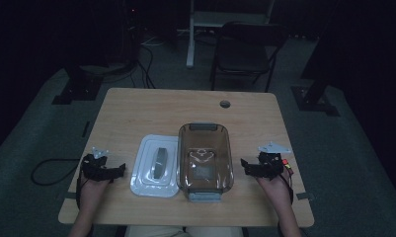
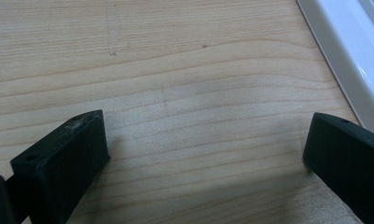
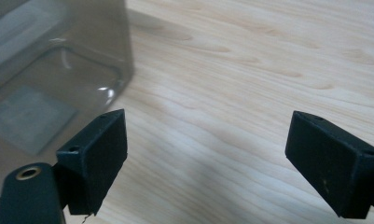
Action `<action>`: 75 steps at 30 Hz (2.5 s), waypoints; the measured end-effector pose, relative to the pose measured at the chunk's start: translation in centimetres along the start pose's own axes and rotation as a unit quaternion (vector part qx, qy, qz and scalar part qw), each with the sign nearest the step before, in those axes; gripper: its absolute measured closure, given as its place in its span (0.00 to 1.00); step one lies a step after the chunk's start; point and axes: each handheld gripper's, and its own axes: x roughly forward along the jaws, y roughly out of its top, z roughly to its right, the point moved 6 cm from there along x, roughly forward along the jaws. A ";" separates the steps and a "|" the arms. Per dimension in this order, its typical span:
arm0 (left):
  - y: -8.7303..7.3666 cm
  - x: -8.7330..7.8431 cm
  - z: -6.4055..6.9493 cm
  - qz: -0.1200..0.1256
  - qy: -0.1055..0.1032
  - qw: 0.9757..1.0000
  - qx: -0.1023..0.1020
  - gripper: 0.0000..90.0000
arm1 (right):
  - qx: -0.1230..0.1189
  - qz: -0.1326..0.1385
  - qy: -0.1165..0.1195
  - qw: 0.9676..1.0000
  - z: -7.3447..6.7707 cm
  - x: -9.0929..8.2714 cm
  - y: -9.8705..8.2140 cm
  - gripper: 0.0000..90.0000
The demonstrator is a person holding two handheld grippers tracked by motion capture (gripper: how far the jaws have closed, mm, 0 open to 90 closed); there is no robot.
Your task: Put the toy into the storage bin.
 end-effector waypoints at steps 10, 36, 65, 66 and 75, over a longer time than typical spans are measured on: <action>0.0 0.0 0.0 0.000 0.000 1.000 0.000 0.01 | 0.022 0.010 -0.033 0.999 2.4 -1.3 -0.6 0.14; 0.0 0.0 0.0 0.000 -0.002 1.000 0.002 0.01 | 0.093 -0.024 -0.074 0.993 7.7 -2.5 -7.4 0.14; 0.0 0.0 0.0 0.000 -0.002 1.000 0.002 0.01 | 0.092 -0.045 -0.061 0.993 7.5 -2.2 -9.0 0.37; 0.0 0.0 0.0 0.000 -0.002 1.000 0.002 0.01 | 0.090 -0.045 -0.058 0.993 7.4 -2.3 -8.9 0.37; 0.0 0.0 0.0 0.000 -0.002 1.000 0.002 0.01 | 0.056 -0.028 -0.033 0.998 6.2 -3.2 -6.4 0.37</action>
